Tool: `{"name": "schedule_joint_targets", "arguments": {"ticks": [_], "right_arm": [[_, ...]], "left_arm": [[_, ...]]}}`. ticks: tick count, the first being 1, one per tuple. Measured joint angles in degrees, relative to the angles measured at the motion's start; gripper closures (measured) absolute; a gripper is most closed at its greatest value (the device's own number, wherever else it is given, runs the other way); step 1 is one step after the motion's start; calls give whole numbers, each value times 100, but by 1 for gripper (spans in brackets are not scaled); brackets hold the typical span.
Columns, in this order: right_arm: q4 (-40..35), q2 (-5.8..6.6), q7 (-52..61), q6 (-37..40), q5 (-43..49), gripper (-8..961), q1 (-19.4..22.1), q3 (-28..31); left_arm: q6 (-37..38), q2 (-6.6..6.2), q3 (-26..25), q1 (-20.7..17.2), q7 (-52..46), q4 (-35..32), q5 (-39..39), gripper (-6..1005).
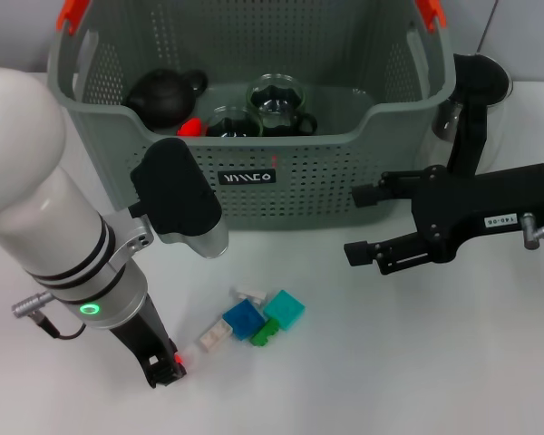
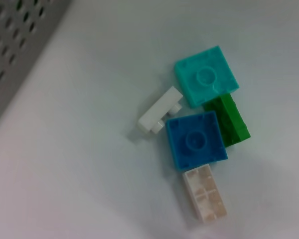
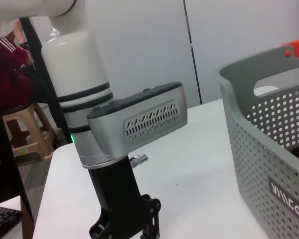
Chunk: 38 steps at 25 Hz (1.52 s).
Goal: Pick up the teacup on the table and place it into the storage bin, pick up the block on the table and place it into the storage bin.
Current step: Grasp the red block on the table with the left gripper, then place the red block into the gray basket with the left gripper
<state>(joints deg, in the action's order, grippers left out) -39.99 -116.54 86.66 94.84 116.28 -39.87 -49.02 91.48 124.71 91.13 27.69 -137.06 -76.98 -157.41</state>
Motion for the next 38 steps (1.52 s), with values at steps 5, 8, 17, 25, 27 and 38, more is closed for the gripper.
{"name": "schedule_joint_targets", "arguments": {"ticks": [5, 8, 17, 25, 27, 38], "right_arm": [[-6, 0, 0, -1, -3, 9, 7, 9], [-9, 0, -1, -1, -5, 9, 7, 9], [3, 0, 5, -1, -10, 9, 7, 6], [-3, 0, 16, -1, -9, 9, 44, 6], [-3, 0, 15, 0, -9, 9, 46, 6], [9, 29, 10, 2, 25, 8, 104, 7]], "left_arm": [[-8, -1, -31, 15, -34, 4, 2, 703], [-4, -7, -41, 17, -57, 1, 3, 801], [48, -9, -61, 17, -81, -49, 43, 830], [211, -24, -232, 18, -190, -426, 48, 833], [336, -24, -378, -2, -197, -672, 71, 834], [1683, -57, -3011, 270, 65, -1813, 2241, 834]]}}
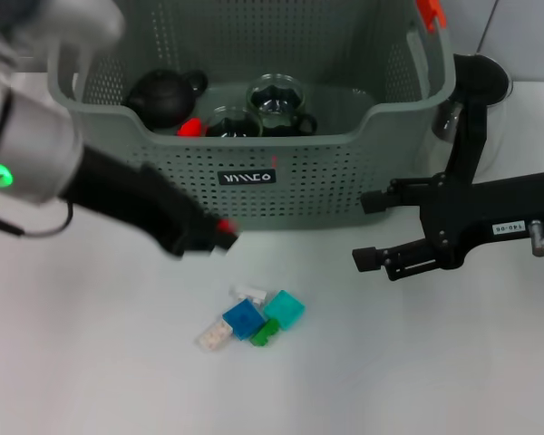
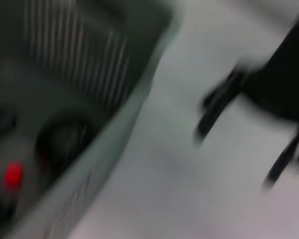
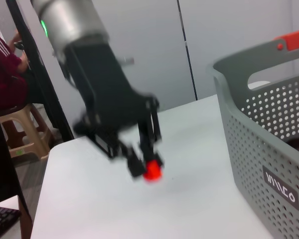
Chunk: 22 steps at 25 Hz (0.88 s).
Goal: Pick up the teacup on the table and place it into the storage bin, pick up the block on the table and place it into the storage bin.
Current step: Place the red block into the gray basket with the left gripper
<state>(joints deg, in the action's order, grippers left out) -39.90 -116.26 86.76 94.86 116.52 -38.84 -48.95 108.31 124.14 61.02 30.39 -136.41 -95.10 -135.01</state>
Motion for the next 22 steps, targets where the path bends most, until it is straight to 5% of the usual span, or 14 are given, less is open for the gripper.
{"name": "schedule_joint_targets", "arguments": {"ticks": [4, 8, 12, 19, 22], "right_arm": [[0, 14, -3, 16, 2, 8, 23, -2], [-7, 34, 1, 40, 3, 8, 28, -18], [-36, 35, 14, 62, 2, 8, 15, -48], [-10, 20, -11, 61, 24, 8, -8, -83], [-9, 19, 7, 55, 27, 8, 18, -100]], "left_arm": [[90, -30, -909, 349, 223, 27, 892, 836], [-349, -135, -1234, 785, 359, 252, 1172, 835], [-1045, -398, -1235, 1286, 364, 941, 1072, 834], [-2693, -1078, -1265, 1928, 307, 3240, 810, 832], [-2869, -1152, -1275, 1963, 312, 3569, 803, 831]]}}
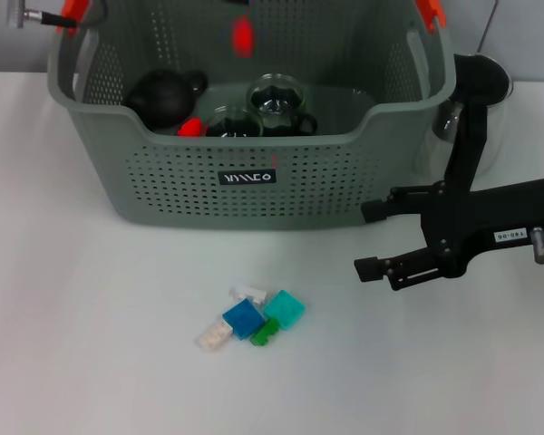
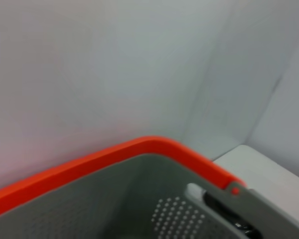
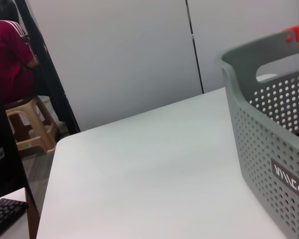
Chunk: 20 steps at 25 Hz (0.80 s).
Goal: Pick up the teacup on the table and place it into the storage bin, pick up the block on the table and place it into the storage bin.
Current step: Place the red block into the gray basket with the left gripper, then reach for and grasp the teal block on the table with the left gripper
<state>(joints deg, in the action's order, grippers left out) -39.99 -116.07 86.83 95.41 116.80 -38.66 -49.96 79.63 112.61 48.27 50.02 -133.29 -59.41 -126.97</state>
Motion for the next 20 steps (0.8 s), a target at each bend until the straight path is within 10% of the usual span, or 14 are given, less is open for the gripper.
{"name": "schedule_joint_targets", "arguments": {"ticks": [14, 20], "right_arm": [[9, 19, 24, 6, 2, 9, 23, -19], [8, 35, 56, -27, 15, 9, 67, 1]], "left_arm": [[866, 186, -8, -635, 42, -1491, 736, 282], [2140, 713, 67, -1426, 74, -2979, 1246, 144]]}}
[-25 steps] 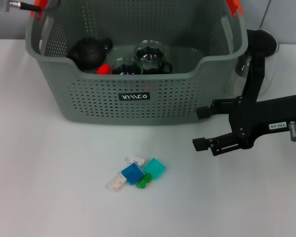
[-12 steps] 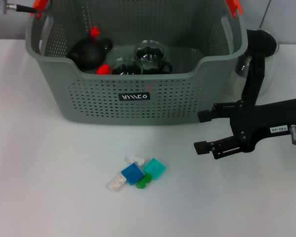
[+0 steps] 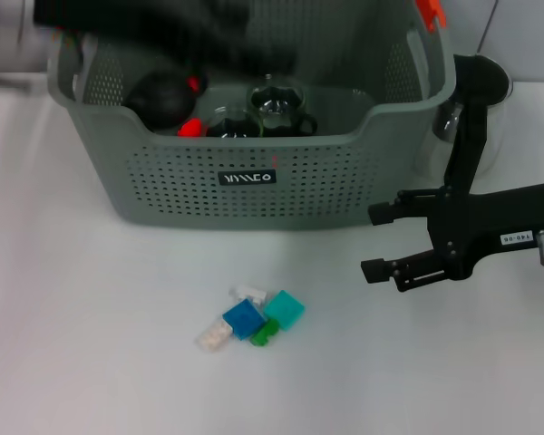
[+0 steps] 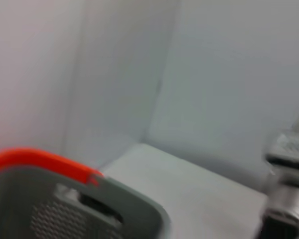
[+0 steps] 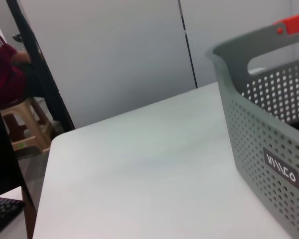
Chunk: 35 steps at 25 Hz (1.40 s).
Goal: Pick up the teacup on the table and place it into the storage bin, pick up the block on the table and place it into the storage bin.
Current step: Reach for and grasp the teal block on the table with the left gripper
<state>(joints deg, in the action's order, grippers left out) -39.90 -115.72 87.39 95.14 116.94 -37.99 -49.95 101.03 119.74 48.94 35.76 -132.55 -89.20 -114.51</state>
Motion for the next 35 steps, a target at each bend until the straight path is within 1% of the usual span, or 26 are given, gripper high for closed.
{"name": "schedule_joint_targets", "arguments": {"ticks": [2, 5, 6, 7, 8, 9, 12, 16, 19, 20, 23, 28, 32, 35], "right_arm": [[0, 8, 13, 5, 88, 9, 8, 0], [-17, 26, 66, 35, 321, 9, 13, 3], [-39, 52, 154, 57, 453, 9, 9, 9], [-56, 68, 203, 84, 491, 9, 3, 12], [-56, 68, 203, 84, 491, 9, 3, 12], [-72, 96, 232, 122, 507, 9, 2, 17], [-114, 188, 253, 248, 482, 9, 8, 80], [-168, 299, 221, 491, 466, 9, -1, 317], [-190, 374, 204, 710, 463, 9, -32, 460], [-216, 387, 206, 754, 464, 9, -32, 494], [-301, 403, 231, 794, 469, 8, -7, 549], [-323, 427, 250, 776, 482, 8, 19, 560], [-325, 437, 251, 753, 547, 8, 26, 564], [-326, 449, 252, 744, 571, 8, 33, 566]], "left_arm": [[250, 130, 175, -266, 86, -250, -19, 117], [420, 208, 511, -596, 217, -323, -53, 75], [420, 208, 511, -596, 217, -323, -53, 62], [406, 274, 755, -801, 414, -277, -77, 48], [398, 305, 816, -852, 489, -252, -101, 48], [400, 355, 912, -916, 604, -200, -169, 48], [387, 419, 1160, -943, 700, -72, -410, 48], [123, 437, 1721, -864, 677, 242, -1066, 48], [-282, 453, 2192, -762, 577, 506, -1463, 48], [-324, 454, 2238, -747, 561, 525, -1491, 48], [-603, 454, 2592, -622, 280, 570, -1822, 48], [-872, 460, 3412, -280, -509, 614, -2646, 47], [-1069, 471, 3961, -100, -901, 682, -2998, 47], [-1258, 471, 4301, 60, -1220, 882, -3181, 47]]}}
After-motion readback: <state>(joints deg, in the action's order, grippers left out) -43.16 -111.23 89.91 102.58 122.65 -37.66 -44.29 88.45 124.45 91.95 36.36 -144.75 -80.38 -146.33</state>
